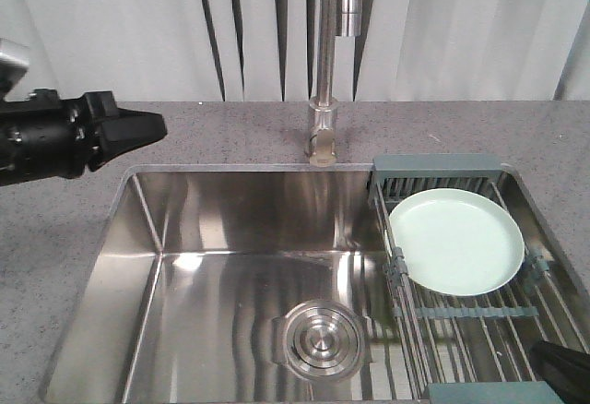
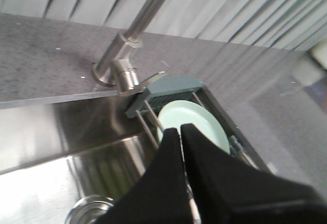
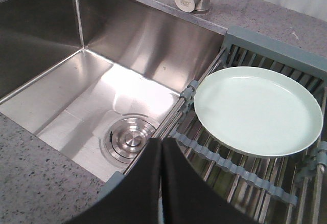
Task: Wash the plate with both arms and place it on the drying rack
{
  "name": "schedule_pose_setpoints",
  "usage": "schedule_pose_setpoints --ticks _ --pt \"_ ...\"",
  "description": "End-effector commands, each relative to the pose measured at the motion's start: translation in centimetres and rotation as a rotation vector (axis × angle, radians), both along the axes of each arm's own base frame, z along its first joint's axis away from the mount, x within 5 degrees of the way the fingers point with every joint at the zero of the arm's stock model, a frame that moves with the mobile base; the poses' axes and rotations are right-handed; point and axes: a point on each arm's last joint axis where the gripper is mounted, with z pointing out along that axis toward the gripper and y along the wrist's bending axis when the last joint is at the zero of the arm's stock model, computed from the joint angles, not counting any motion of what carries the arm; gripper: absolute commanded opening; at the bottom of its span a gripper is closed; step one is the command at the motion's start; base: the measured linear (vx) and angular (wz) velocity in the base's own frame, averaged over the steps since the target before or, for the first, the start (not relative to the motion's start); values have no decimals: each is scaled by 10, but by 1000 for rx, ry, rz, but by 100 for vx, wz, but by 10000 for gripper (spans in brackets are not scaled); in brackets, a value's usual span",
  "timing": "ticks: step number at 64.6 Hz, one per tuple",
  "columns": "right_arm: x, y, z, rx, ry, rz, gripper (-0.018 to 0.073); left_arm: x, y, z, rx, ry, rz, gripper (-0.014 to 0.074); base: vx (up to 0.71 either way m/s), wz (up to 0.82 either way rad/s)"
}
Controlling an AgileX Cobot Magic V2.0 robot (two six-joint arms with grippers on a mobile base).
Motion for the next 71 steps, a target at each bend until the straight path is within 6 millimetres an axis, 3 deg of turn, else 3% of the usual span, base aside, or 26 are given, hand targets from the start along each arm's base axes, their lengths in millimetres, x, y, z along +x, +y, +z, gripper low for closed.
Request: schedule_pose_setpoints --ticks 1,18,26,41,71 --pt "4 -1 14 28 -77 -28 -4 16 -18 13 -147 -42 -80 -7 0 0" --pt "4 -1 14 28 -77 -28 -4 45 -86 -13 -158 35 -277 -7 0 0" --pt "4 -1 14 28 -77 -28 -4 57 -107 -25 -142 54 -290 -7 0 0" --pt "4 -1 14 28 -77 -28 -4 81 -131 -35 -147 59 -281 -7 0 0" --pt "4 -1 14 28 -77 -28 -4 134 -150 -78 -216 184 -227 -7 0 0"
